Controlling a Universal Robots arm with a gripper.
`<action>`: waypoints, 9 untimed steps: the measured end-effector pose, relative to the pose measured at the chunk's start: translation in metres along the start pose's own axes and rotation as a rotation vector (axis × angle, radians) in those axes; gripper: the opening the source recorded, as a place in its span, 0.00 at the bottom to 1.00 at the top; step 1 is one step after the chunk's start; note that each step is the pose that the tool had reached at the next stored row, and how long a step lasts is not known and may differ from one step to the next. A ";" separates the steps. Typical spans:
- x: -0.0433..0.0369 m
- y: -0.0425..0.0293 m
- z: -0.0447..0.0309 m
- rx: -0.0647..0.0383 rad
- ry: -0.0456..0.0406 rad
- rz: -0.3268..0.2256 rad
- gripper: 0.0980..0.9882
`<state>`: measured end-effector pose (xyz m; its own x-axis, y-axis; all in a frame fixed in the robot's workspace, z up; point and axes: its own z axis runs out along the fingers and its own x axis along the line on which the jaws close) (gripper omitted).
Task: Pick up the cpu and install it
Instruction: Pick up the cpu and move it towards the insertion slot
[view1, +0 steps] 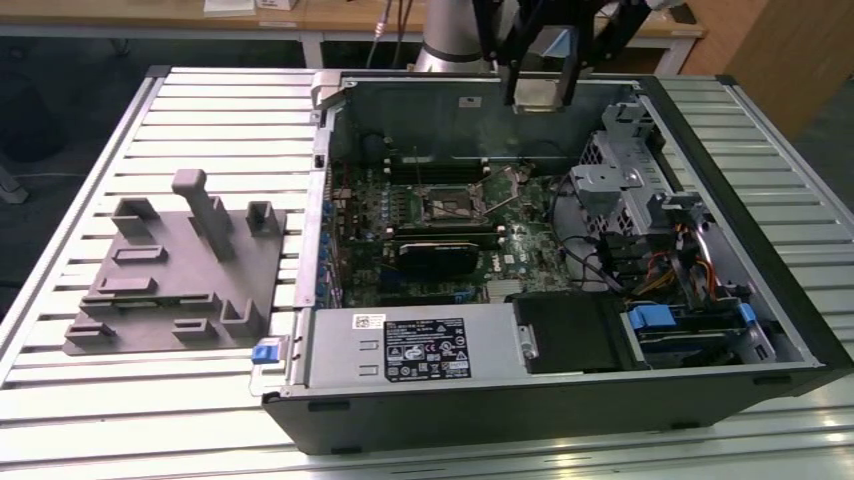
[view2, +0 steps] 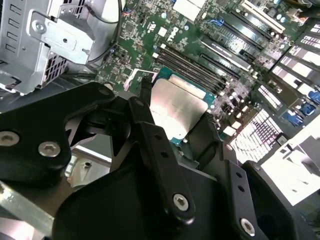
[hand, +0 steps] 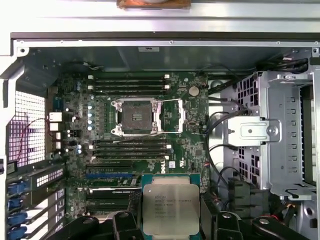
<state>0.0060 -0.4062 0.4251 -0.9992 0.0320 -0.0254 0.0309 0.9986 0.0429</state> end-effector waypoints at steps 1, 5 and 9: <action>0.0001 -0.0001 0.0020 0.000 0.0000 0.000 0.50; 0.0002 -0.0004 0.0092 0.000 0.0000 0.001 0.50; 0.0004 -0.0007 0.0164 0.000 -0.0001 0.001 0.50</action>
<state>0.0060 -0.4061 0.4087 -0.9991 0.0334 -0.0254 0.0323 0.9986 0.0429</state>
